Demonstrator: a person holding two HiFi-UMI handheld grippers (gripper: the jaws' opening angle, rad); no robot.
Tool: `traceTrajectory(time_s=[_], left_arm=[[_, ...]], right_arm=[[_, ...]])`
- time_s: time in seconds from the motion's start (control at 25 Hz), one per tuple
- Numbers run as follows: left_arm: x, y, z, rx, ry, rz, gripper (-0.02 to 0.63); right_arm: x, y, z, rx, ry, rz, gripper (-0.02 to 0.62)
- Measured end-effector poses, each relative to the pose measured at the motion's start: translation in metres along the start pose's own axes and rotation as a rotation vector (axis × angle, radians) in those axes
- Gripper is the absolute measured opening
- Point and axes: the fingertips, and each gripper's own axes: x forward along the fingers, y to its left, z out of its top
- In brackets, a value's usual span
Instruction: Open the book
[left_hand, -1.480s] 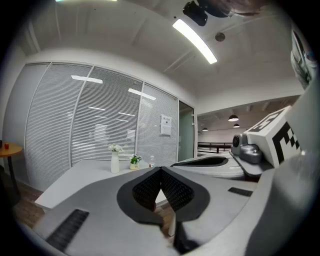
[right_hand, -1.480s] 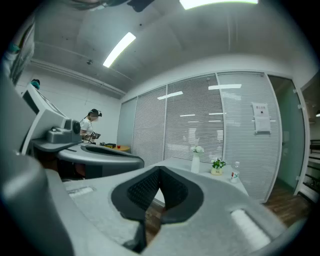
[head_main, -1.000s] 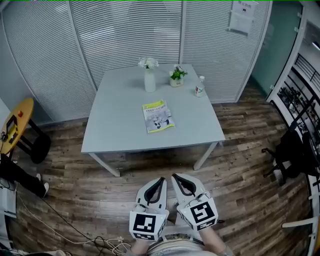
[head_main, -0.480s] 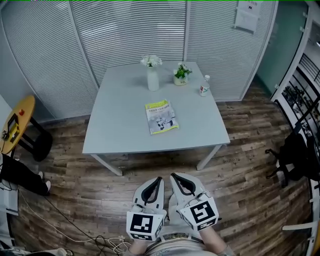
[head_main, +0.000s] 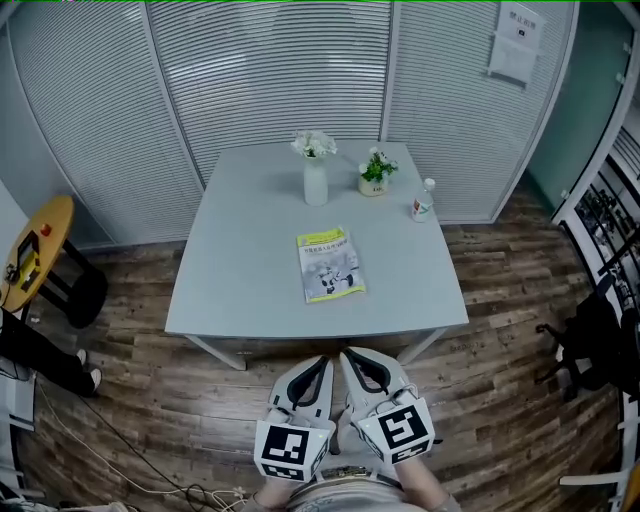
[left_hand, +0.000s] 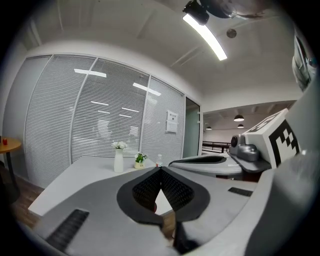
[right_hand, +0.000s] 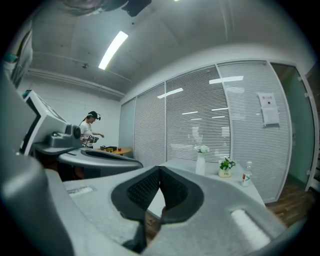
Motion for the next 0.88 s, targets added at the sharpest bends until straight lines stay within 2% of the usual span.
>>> traceTrajectory(time_s=[0.32, 0.52, 0.88], left_arm=[[0.056, 0.009, 0.023, -0.006, -0.002, 0.004, -0.002], [0.088, 0.017, 0.027, 0.003, 0.006, 0.043, -0.002], [0.142, 0.031, 0.030, -0.034, 0.011, 0.122, -0.002]], right_arm=[[0.035, -0.049, 0.014, 0.009, 0.001, 0.019, 0.002], [0.054, -0.078, 0.017, -0.008, 0.006, 0.047, 0.002], [0.089, -0.122, 0.017, -0.009, 0.018, 0.136, 0.002]])
